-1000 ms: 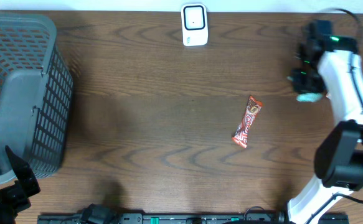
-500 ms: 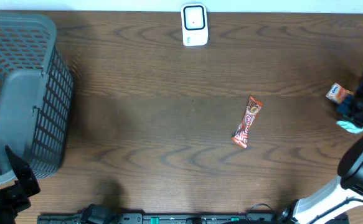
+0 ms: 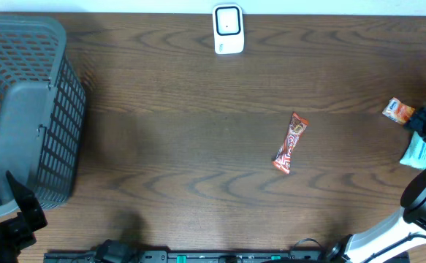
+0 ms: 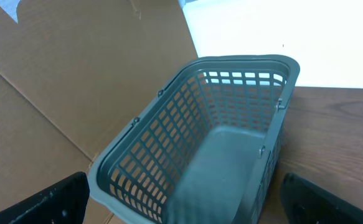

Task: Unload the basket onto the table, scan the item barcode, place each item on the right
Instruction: 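Carry the green pack right and set it at the table edge, then move the right gripper over the orange Top candy bar, then lower the right gripper and grasp the orange Top bar, then lift the bar and carry it up to the white scanner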

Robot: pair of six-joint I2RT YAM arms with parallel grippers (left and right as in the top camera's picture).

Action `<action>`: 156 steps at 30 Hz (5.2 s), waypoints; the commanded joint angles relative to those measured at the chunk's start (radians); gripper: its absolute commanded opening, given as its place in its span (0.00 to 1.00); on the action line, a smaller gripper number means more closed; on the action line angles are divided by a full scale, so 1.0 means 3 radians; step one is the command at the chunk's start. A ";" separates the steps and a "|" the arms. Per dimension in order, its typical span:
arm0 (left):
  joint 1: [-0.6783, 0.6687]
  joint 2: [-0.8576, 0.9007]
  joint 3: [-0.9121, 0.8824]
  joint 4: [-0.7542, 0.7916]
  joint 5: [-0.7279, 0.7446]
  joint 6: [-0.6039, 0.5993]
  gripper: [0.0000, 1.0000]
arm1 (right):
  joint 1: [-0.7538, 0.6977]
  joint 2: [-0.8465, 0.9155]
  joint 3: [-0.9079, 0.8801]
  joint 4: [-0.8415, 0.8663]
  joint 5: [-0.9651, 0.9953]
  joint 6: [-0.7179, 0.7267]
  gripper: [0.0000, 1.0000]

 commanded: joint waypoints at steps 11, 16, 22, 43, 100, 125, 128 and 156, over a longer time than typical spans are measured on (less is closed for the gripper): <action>0.0011 0.0003 0.0009 -0.0001 -0.0019 -0.0041 0.98 | 0.0605 -0.0253 0.1045 -0.0835 -0.1339 -0.0224 0.99; 0.0011 0.0003 0.0009 -0.0001 -0.0019 -0.0041 0.98 | 0.1216 -0.0252 0.1016 -0.0978 -0.1602 -0.0287 0.99; 0.0011 0.0003 0.0009 -0.0001 -0.0019 -0.0041 0.98 | 0.1979 -0.0252 0.0984 -0.1395 -0.1727 0.0272 0.89; 0.0011 0.0003 0.0009 -0.0001 -0.0019 -0.0042 0.98 | 0.4129 -0.0252 -0.0175 -0.1630 0.0454 0.1799 0.99; 0.0011 0.0003 0.0009 -0.0001 -0.0019 -0.0041 0.98 | 0.4687 0.1455 -0.1286 -0.0796 0.1761 0.1485 0.01; 0.0011 0.0003 0.0009 -0.0001 -0.0019 -0.0041 0.98 | 0.4459 -0.0865 -0.0248 -0.1081 -0.1882 0.0130 0.01; 0.0011 0.0003 0.0009 -0.0001 -0.0019 -0.0041 0.98 | 0.4304 -0.1031 -0.0248 -0.1072 -0.2282 -0.0005 0.01; 0.0011 0.0003 0.0009 -0.0001 -0.0019 -0.0041 0.98 | 0.3006 -0.1059 -0.0500 -0.0721 -0.4902 -0.1719 0.01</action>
